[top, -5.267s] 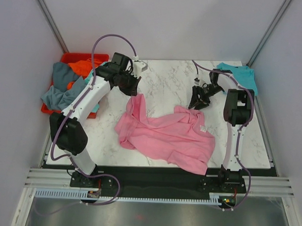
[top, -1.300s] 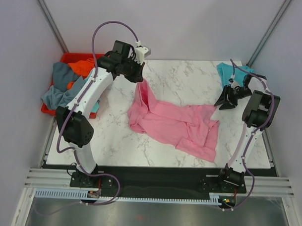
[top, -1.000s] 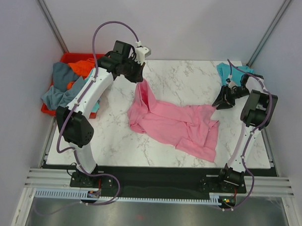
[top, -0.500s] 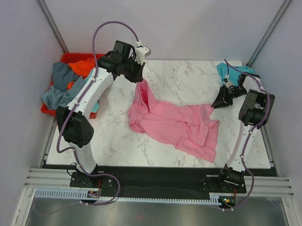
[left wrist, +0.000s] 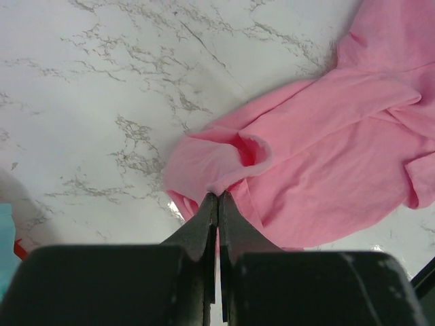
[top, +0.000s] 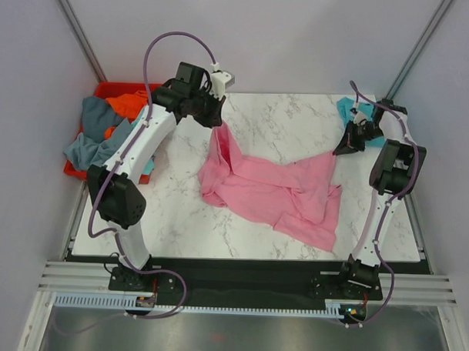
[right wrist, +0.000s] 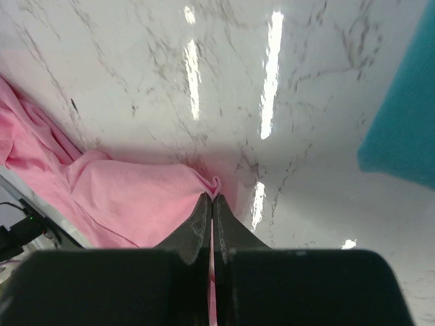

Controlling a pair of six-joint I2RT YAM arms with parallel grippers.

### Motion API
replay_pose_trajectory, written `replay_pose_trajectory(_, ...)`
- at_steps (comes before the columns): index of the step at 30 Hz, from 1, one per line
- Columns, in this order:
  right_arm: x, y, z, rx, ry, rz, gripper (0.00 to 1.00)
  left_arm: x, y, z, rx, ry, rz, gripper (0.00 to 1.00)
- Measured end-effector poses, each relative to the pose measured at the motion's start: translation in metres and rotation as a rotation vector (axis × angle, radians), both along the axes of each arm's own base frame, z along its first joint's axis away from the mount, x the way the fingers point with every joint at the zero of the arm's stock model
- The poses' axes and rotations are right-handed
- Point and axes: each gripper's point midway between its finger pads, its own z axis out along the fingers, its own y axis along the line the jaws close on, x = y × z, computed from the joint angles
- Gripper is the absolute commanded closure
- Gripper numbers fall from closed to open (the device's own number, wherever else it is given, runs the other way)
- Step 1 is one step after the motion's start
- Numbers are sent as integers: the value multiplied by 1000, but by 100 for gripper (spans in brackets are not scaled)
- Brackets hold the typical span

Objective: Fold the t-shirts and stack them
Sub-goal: Flatten the tshirt out

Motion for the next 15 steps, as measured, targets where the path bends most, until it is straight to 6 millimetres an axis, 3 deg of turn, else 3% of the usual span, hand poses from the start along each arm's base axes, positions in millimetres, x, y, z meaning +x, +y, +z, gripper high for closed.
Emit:
replay_pose_trajectory(4,28,-8,31,-40,-135,7,100,5,-1,18,-12,-43,4,98)
replay_pose_trajectory(7,49,-14,75,-78,-268,7,100,12,-3,47,-39,-112,5,98)
replay_pose_trajectory(11,60,-17,160,-138,-483,5,100,17,-5,83,-74,-200,5,98)
replay_pose_trajectory(15,47,-14,256,-202,-704,4,100,11,-3,100,-87,-234,4,98)
